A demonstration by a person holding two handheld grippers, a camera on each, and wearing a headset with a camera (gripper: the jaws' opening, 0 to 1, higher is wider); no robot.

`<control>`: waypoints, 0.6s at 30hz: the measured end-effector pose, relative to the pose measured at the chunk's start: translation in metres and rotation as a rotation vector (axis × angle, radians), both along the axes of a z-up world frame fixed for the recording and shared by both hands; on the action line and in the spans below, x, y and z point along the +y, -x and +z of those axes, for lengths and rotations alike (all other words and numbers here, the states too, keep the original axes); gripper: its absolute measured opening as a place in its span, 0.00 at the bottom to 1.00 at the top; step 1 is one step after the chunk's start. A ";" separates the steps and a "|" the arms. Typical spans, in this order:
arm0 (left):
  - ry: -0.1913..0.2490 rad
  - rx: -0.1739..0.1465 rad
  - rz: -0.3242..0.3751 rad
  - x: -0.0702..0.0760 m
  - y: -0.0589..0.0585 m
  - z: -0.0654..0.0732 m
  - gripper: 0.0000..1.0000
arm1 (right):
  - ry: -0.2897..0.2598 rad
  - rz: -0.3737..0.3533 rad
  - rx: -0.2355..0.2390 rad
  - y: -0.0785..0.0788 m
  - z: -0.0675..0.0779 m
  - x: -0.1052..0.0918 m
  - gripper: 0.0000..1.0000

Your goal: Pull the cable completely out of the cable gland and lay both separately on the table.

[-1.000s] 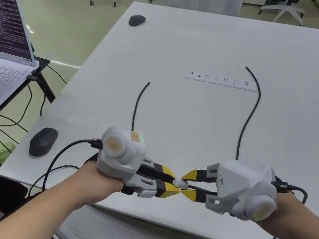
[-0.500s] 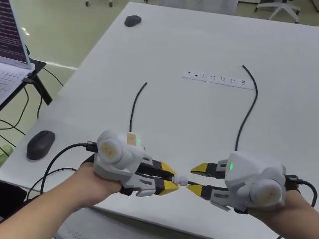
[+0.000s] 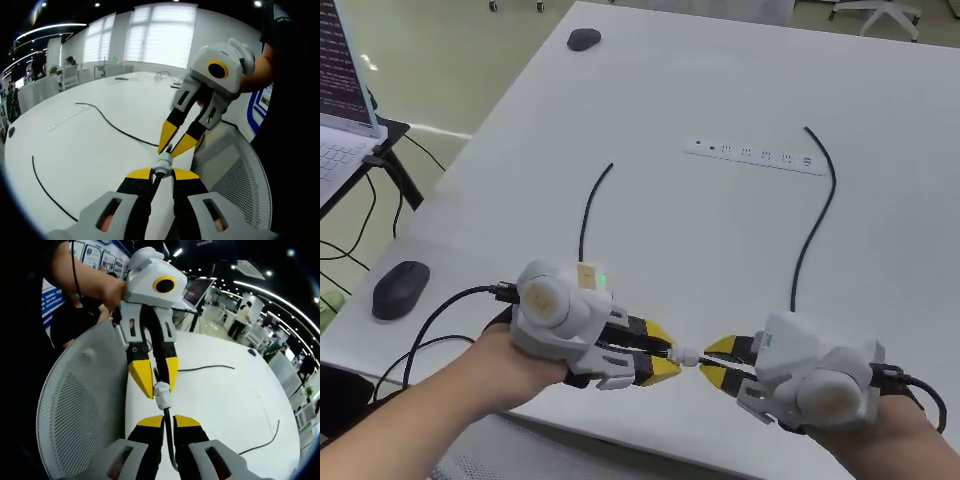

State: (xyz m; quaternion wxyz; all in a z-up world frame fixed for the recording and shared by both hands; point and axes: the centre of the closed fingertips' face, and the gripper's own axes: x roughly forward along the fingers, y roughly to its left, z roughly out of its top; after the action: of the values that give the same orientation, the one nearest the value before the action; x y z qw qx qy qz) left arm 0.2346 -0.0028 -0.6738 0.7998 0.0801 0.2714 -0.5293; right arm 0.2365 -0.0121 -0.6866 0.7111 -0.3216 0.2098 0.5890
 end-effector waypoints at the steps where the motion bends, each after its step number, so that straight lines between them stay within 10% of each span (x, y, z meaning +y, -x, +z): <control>1: -0.005 -0.002 -0.001 0.000 0.000 -0.001 0.14 | 0.000 -0.012 -0.004 -0.001 0.000 0.000 0.02; 18: -0.044 -0.017 -0.023 -0.005 -0.002 -0.010 0.14 | -0.013 -0.043 0.008 -0.001 -0.009 -0.003 0.00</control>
State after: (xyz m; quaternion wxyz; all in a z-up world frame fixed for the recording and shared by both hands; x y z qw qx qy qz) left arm 0.2369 -0.0073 -0.6837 0.7939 0.1053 0.2751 -0.5319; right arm 0.2379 -0.0154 -0.6961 0.7248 -0.3098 0.2156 0.5763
